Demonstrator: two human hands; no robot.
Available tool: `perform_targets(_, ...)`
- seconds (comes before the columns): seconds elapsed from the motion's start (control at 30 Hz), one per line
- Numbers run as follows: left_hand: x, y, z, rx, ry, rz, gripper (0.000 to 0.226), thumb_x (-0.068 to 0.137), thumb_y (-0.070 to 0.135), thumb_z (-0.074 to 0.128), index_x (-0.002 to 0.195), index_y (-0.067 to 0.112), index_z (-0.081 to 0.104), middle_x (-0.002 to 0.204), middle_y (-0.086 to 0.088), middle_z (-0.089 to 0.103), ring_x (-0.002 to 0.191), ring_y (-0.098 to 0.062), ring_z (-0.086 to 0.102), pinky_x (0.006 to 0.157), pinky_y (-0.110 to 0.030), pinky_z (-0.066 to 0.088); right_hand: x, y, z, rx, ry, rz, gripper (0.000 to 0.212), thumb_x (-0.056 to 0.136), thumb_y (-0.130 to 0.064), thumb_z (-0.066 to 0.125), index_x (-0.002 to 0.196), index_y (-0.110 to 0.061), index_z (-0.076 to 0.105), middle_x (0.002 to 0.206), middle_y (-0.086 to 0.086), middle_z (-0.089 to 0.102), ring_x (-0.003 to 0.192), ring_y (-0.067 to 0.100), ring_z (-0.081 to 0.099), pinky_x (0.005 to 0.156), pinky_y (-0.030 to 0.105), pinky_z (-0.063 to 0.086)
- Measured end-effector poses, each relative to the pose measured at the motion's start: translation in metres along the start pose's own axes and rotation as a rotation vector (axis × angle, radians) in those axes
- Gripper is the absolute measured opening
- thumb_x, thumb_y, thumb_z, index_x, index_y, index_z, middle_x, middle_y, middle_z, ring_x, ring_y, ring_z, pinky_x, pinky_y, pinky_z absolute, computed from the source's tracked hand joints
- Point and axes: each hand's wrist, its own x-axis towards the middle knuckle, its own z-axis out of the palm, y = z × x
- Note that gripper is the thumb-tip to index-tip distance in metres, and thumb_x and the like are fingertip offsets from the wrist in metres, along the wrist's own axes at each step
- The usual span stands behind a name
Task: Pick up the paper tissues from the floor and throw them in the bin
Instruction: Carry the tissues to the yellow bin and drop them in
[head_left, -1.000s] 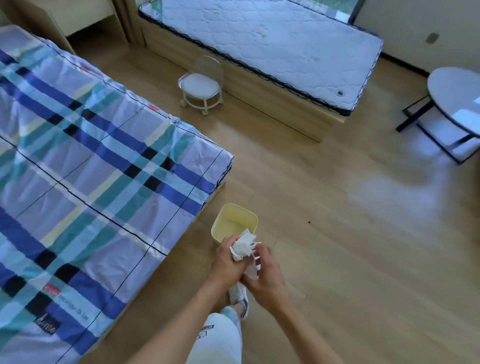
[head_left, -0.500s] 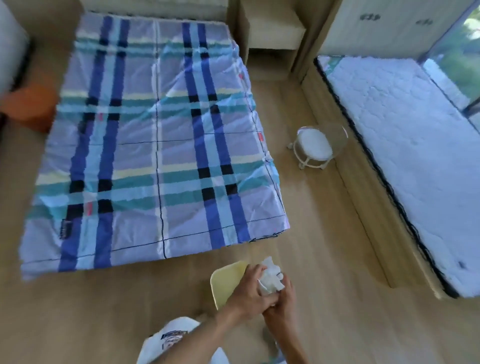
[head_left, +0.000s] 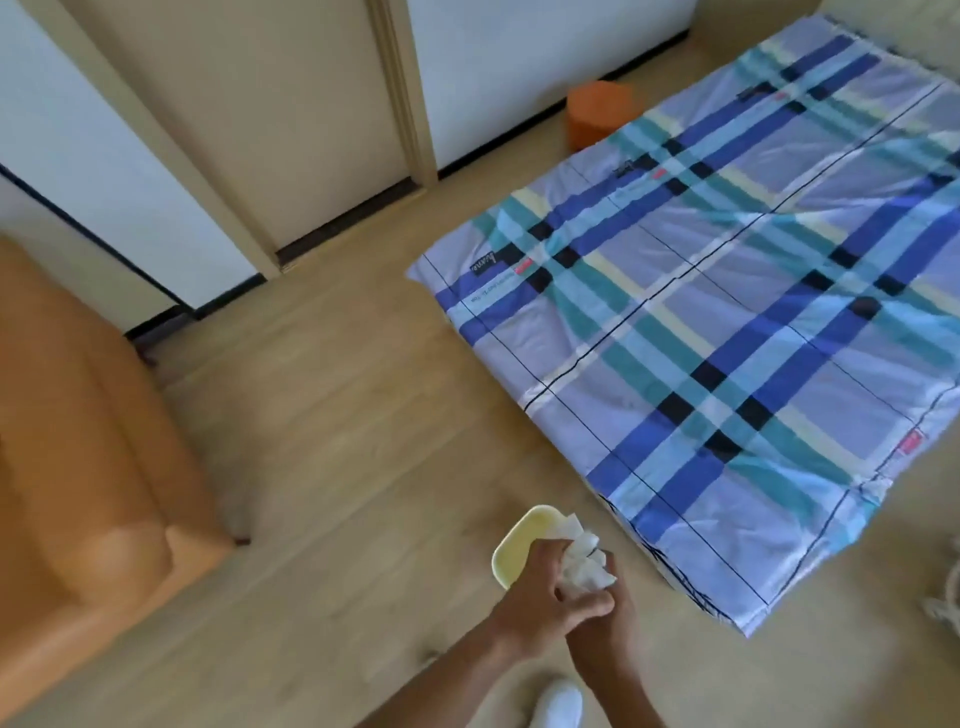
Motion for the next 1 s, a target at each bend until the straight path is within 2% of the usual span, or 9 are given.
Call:
perform_targets(0.1,0.003,-0.045,0.004,-0.051,0.003,-0.047,0.077,0.07,0.046,0.075,0.139,0.027,0.044,0.138,0.0,0.054,0.121,-0.007,0.059,0.107,-0.031,0.047,-0.001,0.033,0.021,-0.003,-0.038,0.077,0.022,0.083,-0.012,0.07,0.093,-0.026,0.057,0.082,0.002,0.069,0.077,0.026,0.068,0.068,0.042,0.055)
perform_targets(0.2,0.028,-0.096,0.012,-0.067,-0.025,-0.086,0.079,0.071,0.044,0.073,0.141,0.023,0.043,0.134,-0.001,0.06,0.123,-0.012,0.059,0.109,-0.039,0.046,0.007,0.086,0.044,0.021,-0.02,0.14,0.019,0.084,-0.002,0.067,0.086,-0.019,0.059,0.079,0.005,0.068,0.075,0.027,0.067,0.068,0.043,0.056)
perform_targets(0.37,0.084,-0.159,0.012,0.006,0.018,-0.121,0.092,0.071,0.062,0.066,0.15,0.027,0.032,0.147,0.008,0.05,0.134,-0.01,0.049,0.113,-0.034,0.04,0.057,0.166,0.074,0.108,0.009,0.228,0.02,0.08,0.001,0.069,0.088,-0.016,0.062,0.072,0.002,0.07,0.066,0.018,0.067,0.06,0.03,0.054)
perform_targets(0.53,0.135,-0.217,-0.002,0.103,0.129,-0.103,0.083,0.08,0.057,0.059,0.152,0.028,0.029,0.155,0.009,0.039,0.14,-0.013,0.041,0.113,-0.034,0.037,0.125,0.242,0.107,0.178,0.154,0.369,0.031,0.063,-0.029,0.08,0.088,-0.02,0.064,0.072,-0.004,0.069,0.065,0.014,0.067,0.061,0.031,0.052)
perform_targets(0.63,0.155,-0.261,-0.008,0.136,0.175,-0.109,0.069,0.088,0.047,0.063,0.147,0.024,0.037,0.149,0.004,0.045,0.137,-0.015,0.045,0.111,-0.032,0.037,0.166,0.281,0.13,0.224,0.176,0.444,0.047,0.063,-0.034,0.084,0.101,-0.019,0.061,0.083,-0.004,0.068,0.078,0.017,0.068,0.068,0.031,0.052)
perform_targets(0.73,0.164,-0.308,-0.004,0.137,0.176,-0.151,0.06,0.091,0.043,0.061,0.145,0.028,0.039,0.146,0.009,0.046,0.135,-0.011,0.045,0.109,-0.03,0.037,0.202,0.315,0.154,0.248,0.218,0.45,0.052,0.068,-0.028,0.086,0.107,-0.027,0.052,0.089,-0.012,0.064,0.082,0.009,0.064,0.065,0.025,0.046)
perform_targets(0.8,0.167,-0.335,-0.004,0.138,0.198,-0.178,0.057,0.091,0.043,0.059,0.143,0.03,0.04,0.144,0.011,0.046,0.13,-0.01,0.048,0.102,-0.028,0.038,0.222,0.336,0.167,0.199,0.236,0.442,0.057,0.07,-0.025,0.086,0.117,-0.021,0.054,0.096,-0.009,0.066,0.09,0.019,0.066,0.075,0.029,0.048)
perform_targets(0.87,0.17,-0.359,-0.004,0.153,0.225,-0.205,0.056,0.091,0.043,0.059,0.142,0.029,0.04,0.141,0.011,0.047,0.125,-0.009,0.051,0.095,-0.024,0.037,0.234,0.357,0.179,0.094,0.211,0.449,0.068,0.073,-0.022,0.084,0.131,-0.016,0.05,0.116,0.003,0.066,0.103,0.027,0.063,0.088,0.034,0.047)
perform_targets(1.0,0.172,-0.385,-0.011,0.193,0.244,-0.239,0.056,0.092,0.042,0.057,0.143,0.026,0.041,0.144,0.007,0.047,0.13,-0.014,0.05,0.104,-0.031,0.041,0.24,0.383,0.19,-0.049,0.153,0.55,0.082,0.08,-0.024,0.08,0.147,-0.016,0.034,0.151,0.009,0.043,0.132,0.03,0.049,0.106,0.038,0.038)
